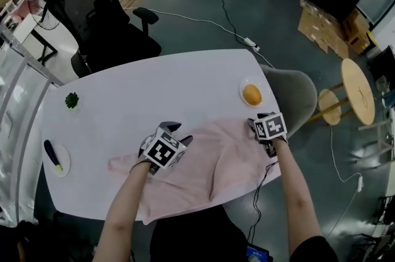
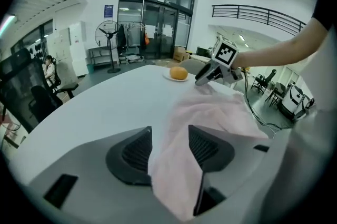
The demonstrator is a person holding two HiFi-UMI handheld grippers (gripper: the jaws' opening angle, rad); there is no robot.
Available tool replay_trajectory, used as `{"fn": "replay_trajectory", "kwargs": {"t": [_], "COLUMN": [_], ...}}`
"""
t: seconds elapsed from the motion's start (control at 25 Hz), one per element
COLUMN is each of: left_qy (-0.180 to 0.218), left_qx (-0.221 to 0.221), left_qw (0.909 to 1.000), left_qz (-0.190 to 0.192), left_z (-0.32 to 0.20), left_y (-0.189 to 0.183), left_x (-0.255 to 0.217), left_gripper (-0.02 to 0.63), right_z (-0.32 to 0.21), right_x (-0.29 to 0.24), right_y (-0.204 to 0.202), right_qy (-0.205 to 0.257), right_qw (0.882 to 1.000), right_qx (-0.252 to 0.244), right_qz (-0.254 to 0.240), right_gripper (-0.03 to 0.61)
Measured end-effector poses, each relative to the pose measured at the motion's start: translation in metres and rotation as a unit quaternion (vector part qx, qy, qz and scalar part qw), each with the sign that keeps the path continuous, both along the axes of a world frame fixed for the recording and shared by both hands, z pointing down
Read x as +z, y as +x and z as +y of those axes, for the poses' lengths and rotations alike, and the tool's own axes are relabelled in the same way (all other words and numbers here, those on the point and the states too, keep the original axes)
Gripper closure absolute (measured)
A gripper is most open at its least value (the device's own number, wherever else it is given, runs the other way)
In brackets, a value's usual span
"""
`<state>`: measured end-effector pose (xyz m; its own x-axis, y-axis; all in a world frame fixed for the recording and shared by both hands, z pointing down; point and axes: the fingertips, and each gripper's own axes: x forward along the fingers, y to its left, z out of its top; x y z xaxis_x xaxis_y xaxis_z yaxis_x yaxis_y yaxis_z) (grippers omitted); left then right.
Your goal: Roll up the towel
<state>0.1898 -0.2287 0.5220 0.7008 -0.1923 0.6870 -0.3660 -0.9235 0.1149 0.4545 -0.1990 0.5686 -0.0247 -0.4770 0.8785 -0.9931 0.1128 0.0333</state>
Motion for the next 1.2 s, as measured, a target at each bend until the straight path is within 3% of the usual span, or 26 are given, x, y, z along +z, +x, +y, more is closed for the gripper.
{"fn": "replay_trajectory", "kwargs": {"t": [0.12, 0.24, 0.4, 0.52, 0.64, 0.8, 0.88, 0.96, 1.08, 1.2], "left_qy": [-0.002, 0.003, 0.016, 0.025, 0.036, 0.054, 0.066, 0.086, 0.100, 0.100], "left_qx": [0.010, 0.021, 0.042, 0.065, 0.104, 0.143, 0.159, 0.176, 0.210, 0.239], "left_qw": [0.9999, 0.9998, 0.9989, 0.9972, 0.9923, 0.9830, 0.9787, 0.9734, 0.9648, 0.9579], "left_qz": [0.002, -0.001, -0.010, -0.028, -0.058, -0.102, -0.112, -0.119, -0.123, -0.124], "left_z": [0.002, 0.003, 0.002, 0.007, 0.023, 0.044, 0.058, 0.073, 0.102, 0.128], "left_y": [0.036, 0.065, 0.093, 0.110, 0.122, 0.121, 0.114, 0.104, 0.085, 0.066], "left_x": [0.000, -0.001, 0.001, 0.009, 0.021, 0.041, 0.039, 0.032, 0.026, 0.026], "left_gripper": [0.371, 0.371, 0.384, 0.390, 0.393, 0.473, 0.550, 0.579, 0.583, 0.584], "right_z": [-0.003, 0.004, 0.035, 0.067, 0.097, 0.121, 0.132, 0.143, 0.155, 0.149], "right_x": [0.018, 0.018, 0.006, -0.002, -0.004, -0.005, -0.008, -0.011, -0.014, -0.028], "right_y": [-0.005, -0.025, -0.068, -0.097, -0.116, -0.133, -0.141, -0.147, -0.148, -0.145], "right_qy": [-0.028, -0.025, -0.005, 0.001, 0.002, 0.016, 0.024, 0.022, 0.010, 0.011], "right_qw": [0.999, 0.994, 0.971, 0.953, 0.942, 0.932, 0.923, 0.913, 0.905, 0.908], "right_qx": [-0.029, -0.096, -0.226, -0.294, -0.323, -0.353, -0.378, -0.403, -0.420, -0.409], "right_qz": [-0.026, -0.056, -0.073, -0.079, -0.089, -0.083, -0.069, -0.060, -0.066, -0.088], "right_gripper": [0.389, 0.508, 0.531, 0.532, 0.534, 0.532, 0.534, 0.531, 0.464, 0.403]}}
